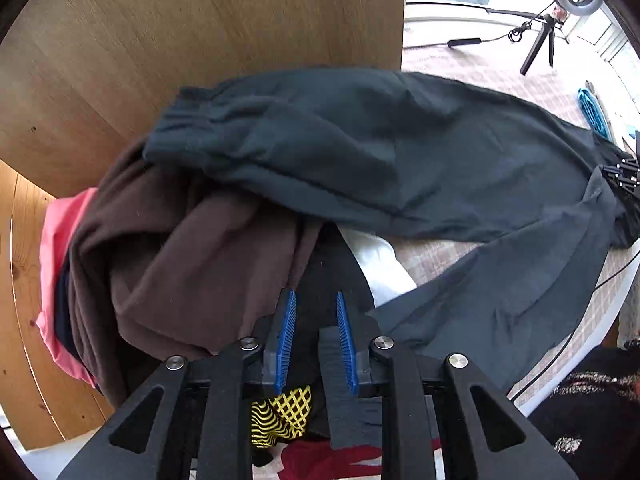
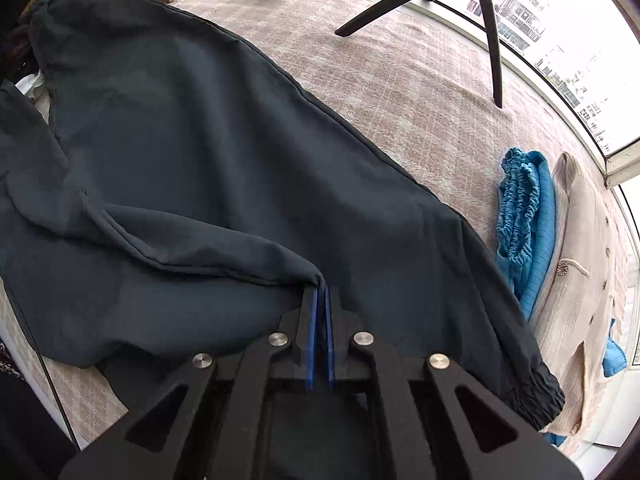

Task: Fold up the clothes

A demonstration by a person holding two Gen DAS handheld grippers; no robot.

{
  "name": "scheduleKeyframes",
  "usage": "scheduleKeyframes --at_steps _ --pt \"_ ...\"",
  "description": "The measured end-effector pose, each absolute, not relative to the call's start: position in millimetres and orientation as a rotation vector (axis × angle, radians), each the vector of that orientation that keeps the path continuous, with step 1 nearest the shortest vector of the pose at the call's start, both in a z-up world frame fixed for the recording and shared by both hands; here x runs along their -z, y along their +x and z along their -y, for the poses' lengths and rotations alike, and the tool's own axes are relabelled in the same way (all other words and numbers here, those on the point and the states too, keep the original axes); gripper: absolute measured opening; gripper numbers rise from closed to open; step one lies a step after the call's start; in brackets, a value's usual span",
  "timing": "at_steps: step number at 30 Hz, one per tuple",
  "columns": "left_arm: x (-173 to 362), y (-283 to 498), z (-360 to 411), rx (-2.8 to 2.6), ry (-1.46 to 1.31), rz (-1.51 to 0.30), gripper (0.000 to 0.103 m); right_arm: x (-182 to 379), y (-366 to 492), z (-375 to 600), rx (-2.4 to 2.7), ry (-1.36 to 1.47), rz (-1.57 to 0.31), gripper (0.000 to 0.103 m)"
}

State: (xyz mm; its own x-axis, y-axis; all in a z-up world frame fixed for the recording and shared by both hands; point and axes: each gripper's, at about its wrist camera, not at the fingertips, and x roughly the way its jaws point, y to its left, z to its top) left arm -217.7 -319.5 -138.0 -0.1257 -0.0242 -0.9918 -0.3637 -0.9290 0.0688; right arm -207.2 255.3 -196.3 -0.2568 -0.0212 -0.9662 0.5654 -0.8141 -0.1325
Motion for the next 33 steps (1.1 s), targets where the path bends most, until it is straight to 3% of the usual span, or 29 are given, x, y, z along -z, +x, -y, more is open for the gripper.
scheduleKeyframes --at_steps 2,6,9,12,13,14,22,25,27,29,33 --pt "146.5 -201.3 324.8 -2.134 -1.921 -0.419 0.033 198.5 -203.9 -252.4 2.102 1.625 -0.663 0.004" --pt "162.1 -194.6 329.2 -2.103 -1.954 -0.4 0.036 198.6 -202.4 -248.9 2.073 1.639 -0.673 0.009" --pt "175.9 -196.0 322.1 -2.086 -1.964 -0.459 0.038 198.1 -203.4 -247.3 2.06 1.659 -0.7 0.029" --pt "186.2 -193.9 313.0 -2.1 -1.959 -0.52 0.036 194.9 -201.3 -245.0 2.077 1.625 -0.768 0.038" --pt "186.0 -191.3 308.9 -2.109 -1.942 -0.541 0.026 194.7 -201.8 -244.9 2.077 1.626 -0.77 0.04" --pt "182.8 -187.7 305.2 -2.122 -1.919 -0.548 0.023 194.6 -202.2 -244.8 2.077 1.627 -0.772 0.041" --pt "112.8 -162.3 301.9 -2.296 -1.754 -0.535 0.022 208.9 -200.3 -241.4 1.973 1.593 -0.777 0.06" --pt "70.4 -166.3 312.3 -2.393 -1.677 -0.539 0.022 217.4 -200.5 -244.0 1.94 1.616 -0.769 0.06" --pt "44.8 -169.5 315.5 -2.449 -1.63 -0.557 0.022 219.4 -200.1 -246.4 1.916 1.629 -0.735 0.05" --pt "22.6 -176.0 314.3 -2.497 -1.581 -0.6 0.022 214.0 -200.3 -250.4 1.902 1.638 -0.65 0.006" --pt "-11.8 -205.4 307.9 -2.547 -1.491 -0.681 0.022 196.9 -200.7 -256.3 1.95 1.598 -0.621 0.006"
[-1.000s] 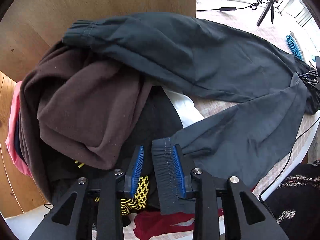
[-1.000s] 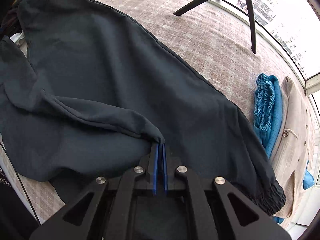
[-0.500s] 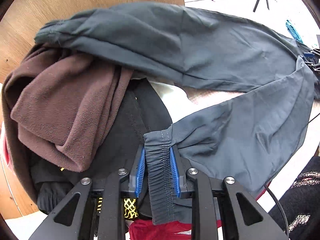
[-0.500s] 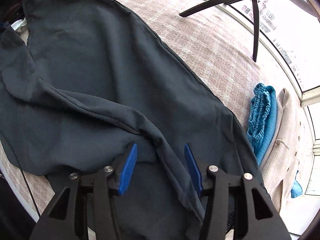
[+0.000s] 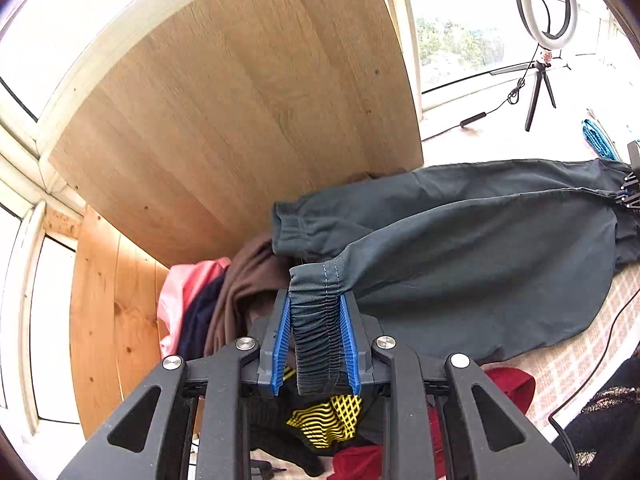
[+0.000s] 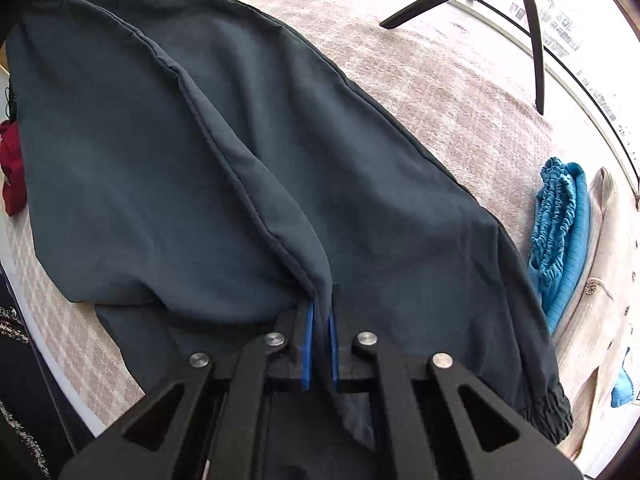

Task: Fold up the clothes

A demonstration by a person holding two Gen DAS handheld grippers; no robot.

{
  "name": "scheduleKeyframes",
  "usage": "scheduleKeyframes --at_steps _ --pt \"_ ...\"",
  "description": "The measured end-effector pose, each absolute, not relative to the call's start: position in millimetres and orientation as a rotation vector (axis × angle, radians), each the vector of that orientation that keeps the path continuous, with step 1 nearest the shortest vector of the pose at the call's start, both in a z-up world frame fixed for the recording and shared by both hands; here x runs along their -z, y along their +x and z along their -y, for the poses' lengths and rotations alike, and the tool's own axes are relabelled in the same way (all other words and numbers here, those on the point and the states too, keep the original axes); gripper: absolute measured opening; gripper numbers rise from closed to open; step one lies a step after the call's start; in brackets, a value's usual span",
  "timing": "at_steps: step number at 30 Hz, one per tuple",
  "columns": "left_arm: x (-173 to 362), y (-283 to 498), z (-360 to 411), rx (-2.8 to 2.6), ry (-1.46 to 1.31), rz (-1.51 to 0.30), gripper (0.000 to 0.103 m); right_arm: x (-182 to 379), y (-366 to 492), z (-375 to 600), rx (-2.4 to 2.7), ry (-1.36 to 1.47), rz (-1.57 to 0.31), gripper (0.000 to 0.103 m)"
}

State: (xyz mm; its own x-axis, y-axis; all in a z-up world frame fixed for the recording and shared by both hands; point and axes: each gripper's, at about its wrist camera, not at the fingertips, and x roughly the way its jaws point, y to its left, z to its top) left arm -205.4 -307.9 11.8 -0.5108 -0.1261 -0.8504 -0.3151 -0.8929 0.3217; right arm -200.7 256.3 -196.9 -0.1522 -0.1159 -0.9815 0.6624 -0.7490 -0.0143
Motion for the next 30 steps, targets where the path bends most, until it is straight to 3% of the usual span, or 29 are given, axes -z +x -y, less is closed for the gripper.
scheduleKeyframes --at_steps 6,16,19,21,23,25,30 --pt "-14.1 -286.5 304.1 -2.512 -1.527 -0.742 0.022 181.3 -220.3 -263.6 2.058 1.582 -0.551 0.005" --pt "71.5 -385.8 314.9 -2.366 -1.758 -0.779 0.022 218.5 -263.3 -242.0 2.118 1.653 -0.6 0.005" --pt "95.4 -401.5 317.5 -2.312 -1.833 -0.825 0.029 218.4 -268.2 -238.3 2.14 1.65 -0.587 0.006" --pt "105.1 -406.4 319.0 -2.292 -1.857 -0.855 0.037 217.0 -275.4 -238.1 2.138 1.646 -0.62 0.012" --pt "105.1 -407.6 321.4 -2.294 -1.87 -0.854 0.042 213.8 -276.5 -237.8 2.146 1.654 -0.675 0.033" --pt "98.1 -410.2 322.0 -2.298 -1.856 -0.861 0.046 201.3 -275.2 -244.5 2.156 1.647 -0.658 0.041" --pt "72.7 -416.1 318.2 -2.302 -1.812 -0.964 0.051 167.6 -266.5 -259.2 2.165 1.624 -0.635 0.047"
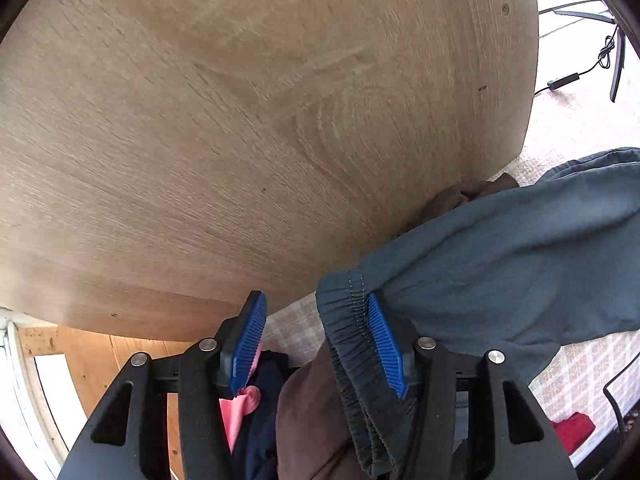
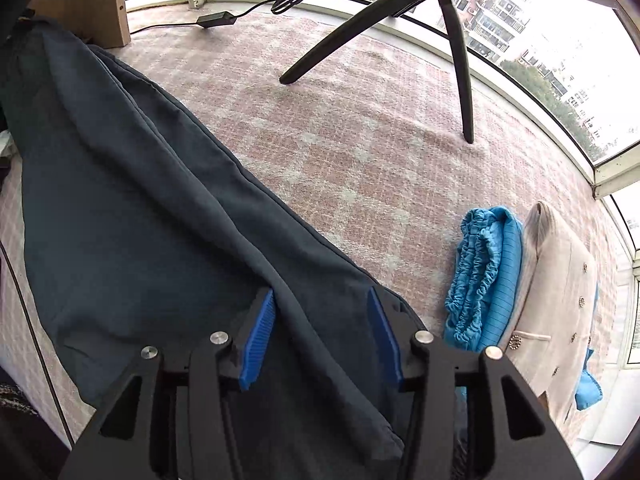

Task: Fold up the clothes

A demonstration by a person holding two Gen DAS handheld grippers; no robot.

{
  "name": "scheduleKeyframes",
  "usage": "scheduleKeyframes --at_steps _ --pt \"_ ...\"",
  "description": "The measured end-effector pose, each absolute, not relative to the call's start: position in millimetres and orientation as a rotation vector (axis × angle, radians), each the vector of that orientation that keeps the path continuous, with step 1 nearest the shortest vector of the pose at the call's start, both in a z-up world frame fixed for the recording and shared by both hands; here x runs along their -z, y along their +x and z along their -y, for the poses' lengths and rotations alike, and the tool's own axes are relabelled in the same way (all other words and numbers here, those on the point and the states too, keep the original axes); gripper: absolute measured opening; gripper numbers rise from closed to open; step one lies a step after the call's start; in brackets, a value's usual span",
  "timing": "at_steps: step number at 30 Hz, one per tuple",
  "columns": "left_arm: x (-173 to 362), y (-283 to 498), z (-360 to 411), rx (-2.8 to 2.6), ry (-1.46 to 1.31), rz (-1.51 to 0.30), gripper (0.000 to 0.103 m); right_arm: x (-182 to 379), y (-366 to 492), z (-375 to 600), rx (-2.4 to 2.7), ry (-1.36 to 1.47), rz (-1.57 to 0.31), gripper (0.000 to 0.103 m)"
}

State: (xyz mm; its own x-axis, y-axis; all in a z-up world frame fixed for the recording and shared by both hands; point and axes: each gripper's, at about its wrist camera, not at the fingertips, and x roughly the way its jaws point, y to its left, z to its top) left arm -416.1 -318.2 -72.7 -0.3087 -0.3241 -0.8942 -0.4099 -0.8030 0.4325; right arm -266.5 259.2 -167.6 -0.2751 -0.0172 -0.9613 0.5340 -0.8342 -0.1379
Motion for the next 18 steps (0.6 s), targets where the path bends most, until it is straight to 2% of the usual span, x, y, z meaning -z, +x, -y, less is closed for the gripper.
scheduleKeyframes --at_steps 3,5,8,14,18 --pt "66.0 -414.0 314.5 -2.3 -1.796 -1.031 0.053 147.7 -248.8 -279.5 2.233 1.583 -0.642 0.049" --pt "74.8 -413.7 307.0 -2.266 -1.815 -1.065 0.053 139.5 -244.2 -289.9 2.279 1.566 -0.642 0.058" --pt "99.1 -409.7 288.2 -2.174 -1.821 -1.148 0.053 147.8 -237.6 -299.3 2.255 1.611 -0.572 0.058" --pt "93.4 -405.5 280.9 -2.167 -1.802 -1.024 0.053 168.3 -218.7 -283.0 2.173 1.632 -0.568 0.058" --pt "64.7 -401.0 303.2 -2.235 -1.793 -0.98 0.053 176.0 -221.4 -258.8 2.129 1.596 -0.571 0.058"
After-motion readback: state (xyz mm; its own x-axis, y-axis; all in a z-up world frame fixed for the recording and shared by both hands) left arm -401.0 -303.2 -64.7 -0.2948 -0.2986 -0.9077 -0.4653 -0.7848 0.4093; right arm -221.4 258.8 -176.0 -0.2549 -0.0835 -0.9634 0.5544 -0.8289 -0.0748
